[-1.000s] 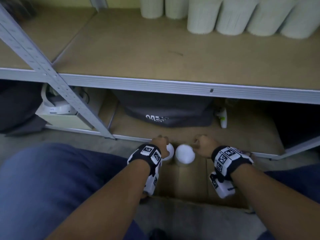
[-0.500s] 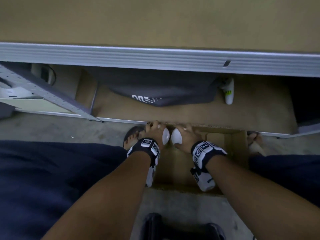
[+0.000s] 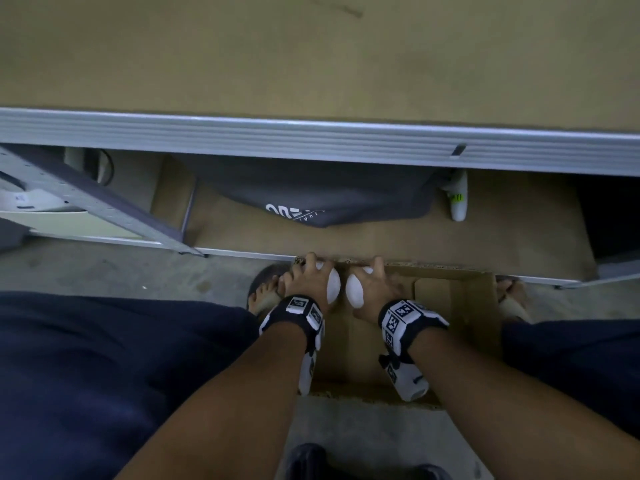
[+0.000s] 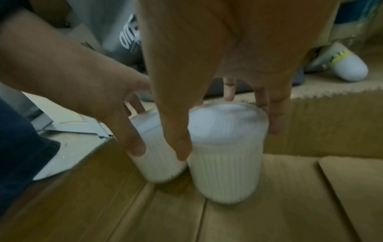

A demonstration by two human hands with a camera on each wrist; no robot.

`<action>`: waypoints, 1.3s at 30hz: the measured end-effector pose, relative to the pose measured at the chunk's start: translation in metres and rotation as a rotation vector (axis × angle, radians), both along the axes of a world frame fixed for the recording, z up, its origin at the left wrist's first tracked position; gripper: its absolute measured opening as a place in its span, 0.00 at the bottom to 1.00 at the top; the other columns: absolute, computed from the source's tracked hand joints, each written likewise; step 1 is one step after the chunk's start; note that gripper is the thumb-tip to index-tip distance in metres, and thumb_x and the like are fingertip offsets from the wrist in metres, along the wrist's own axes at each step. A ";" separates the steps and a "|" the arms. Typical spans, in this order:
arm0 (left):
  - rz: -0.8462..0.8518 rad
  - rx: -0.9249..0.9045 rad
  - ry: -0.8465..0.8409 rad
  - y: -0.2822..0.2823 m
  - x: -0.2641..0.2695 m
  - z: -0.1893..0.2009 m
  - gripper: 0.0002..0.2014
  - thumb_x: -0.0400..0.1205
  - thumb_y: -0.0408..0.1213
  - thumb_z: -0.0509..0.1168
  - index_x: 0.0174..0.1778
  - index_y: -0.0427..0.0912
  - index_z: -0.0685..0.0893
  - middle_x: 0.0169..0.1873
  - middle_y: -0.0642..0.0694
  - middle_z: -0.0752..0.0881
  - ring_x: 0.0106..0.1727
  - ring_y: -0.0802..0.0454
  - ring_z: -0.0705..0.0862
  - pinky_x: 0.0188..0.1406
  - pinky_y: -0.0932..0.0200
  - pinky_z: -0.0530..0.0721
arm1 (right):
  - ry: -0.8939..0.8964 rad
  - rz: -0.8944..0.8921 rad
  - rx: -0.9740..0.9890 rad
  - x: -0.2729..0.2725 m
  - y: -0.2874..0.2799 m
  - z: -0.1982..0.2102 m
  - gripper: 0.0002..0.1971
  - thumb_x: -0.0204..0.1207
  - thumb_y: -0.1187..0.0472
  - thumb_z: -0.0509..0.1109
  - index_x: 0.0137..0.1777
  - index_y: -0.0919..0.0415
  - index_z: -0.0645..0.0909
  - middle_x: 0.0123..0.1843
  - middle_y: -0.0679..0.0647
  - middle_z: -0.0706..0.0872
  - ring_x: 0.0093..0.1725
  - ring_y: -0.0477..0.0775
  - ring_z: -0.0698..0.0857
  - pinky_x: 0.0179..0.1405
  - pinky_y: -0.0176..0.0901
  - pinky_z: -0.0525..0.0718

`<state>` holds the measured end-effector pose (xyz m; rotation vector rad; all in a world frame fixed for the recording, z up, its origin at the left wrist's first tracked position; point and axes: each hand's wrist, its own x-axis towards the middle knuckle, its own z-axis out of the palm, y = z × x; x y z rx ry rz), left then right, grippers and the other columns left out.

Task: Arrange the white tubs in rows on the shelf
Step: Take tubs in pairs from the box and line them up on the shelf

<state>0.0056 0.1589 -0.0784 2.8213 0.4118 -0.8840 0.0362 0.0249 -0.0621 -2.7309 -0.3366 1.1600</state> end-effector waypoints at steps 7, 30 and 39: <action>-0.008 -0.141 0.041 0.001 0.007 0.063 0.42 0.62 0.42 0.78 0.71 0.56 0.65 0.66 0.46 0.62 0.68 0.36 0.68 0.58 0.38 0.81 | -0.050 0.028 -0.005 0.008 -0.008 0.064 0.36 0.64 0.54 0.75 0.72 0.41 0.65 0.72 0.54 0.60 0.68 0.68 0.70 0.65 0.56 0.79; -0.214 -0.217 -0.465 0.007 -0.024 0.373 0.42 0.60 0.50 0.78 0.71 0.60 0.70 0.64 0.47 0.75 0.67 0.42 0.73 0.62 0.49 0.80 | -0.480 0.088 0.232 -0.029 -0.049 0.361 0.36 0.58 0.46 0.75 0.69 0.35 0.68 0.65 0.49 0.68 0.63 0.66 0.71 0.64 0.57 0.77; -0.141 -0.260 -0.633 0.027 -0.021 0.416 0.41 0.60 0.52 0.78 0.71 0.60 0.71 0.68 0.51 0.77 0.69 0.47 0.74 0.62 0.51 0.79 | -0.601 0.060 0.348 -0.014 -0.037 0.401 0.40 0.58 0.45 0.77 0.73 0.34 0.68 0.71 0.42 0.69 0.67 0.60 0.71 0.66 0.56 0.76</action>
